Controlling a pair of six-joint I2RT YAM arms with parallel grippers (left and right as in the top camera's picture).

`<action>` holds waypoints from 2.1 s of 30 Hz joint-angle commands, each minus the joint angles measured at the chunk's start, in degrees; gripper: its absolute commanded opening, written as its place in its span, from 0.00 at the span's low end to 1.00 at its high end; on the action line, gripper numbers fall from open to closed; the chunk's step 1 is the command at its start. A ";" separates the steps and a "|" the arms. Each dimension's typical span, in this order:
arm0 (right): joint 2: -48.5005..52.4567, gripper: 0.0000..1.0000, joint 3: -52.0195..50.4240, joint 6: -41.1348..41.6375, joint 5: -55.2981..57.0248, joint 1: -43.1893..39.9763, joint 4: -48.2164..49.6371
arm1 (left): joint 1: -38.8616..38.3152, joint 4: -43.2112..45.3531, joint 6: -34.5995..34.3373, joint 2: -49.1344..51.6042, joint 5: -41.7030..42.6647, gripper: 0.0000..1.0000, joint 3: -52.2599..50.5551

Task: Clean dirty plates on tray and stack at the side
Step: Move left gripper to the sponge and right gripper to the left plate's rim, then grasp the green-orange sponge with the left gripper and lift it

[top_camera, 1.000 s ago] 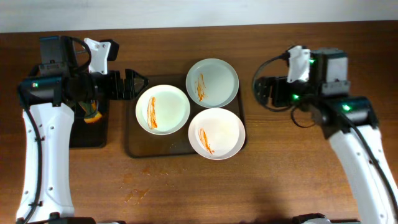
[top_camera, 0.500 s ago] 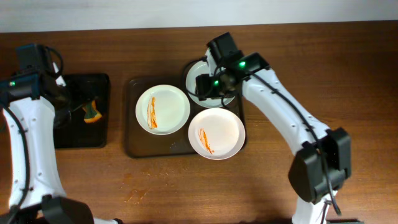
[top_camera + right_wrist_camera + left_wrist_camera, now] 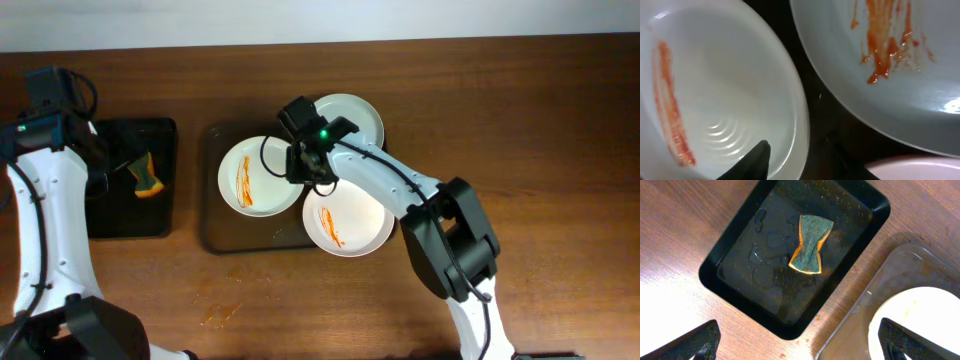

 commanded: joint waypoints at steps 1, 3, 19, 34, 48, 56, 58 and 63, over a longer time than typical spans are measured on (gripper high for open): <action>2.19 0.40 1.36 0.87 1.09 -0.02 3.02 | 0.11 0.17 -0.17 1.36 -0.61 0.99 0.68; 2.97 0.39 1.33 0.90 1.11 -0.07 4.33 | 0.11 0.09 -0.20 1.84 -0.61 0.99 0.68; 5.79 0.04 1.25 1.49 -1.53 1.05 5.92 | 0.11 3.76 -0.20 13.05 -0.59 0.95 0.68; 5.79 0.04 1.25 0.79 -1.53 1.07 5.95 | 0.09 15.63 5.25 29.44 -0.37 0.31 0.68; 5.73 0.04 1.38 -3.10 -9.73 -0.85 5.86 | -0.02 0.20 22.01 24.06 14.23 0.00 12.31; 5.73 0.04 1.38 -2.99 -11.45 -3.48 6.97 | -9.55 -2.16 24.87 23.08 22.01 0.00 9.46; 5.73 0.04 1.38 -2.60 -11.45 -3.45 7.48 | -13.00 1.38 21.84 23.08 21.94 0.01 6.14; 5.73 0.04 1.38 -2.60 -11.45 -3.45 7.67 | -17.62 16.48 11.56 23.19 15.04 0.01 -5.20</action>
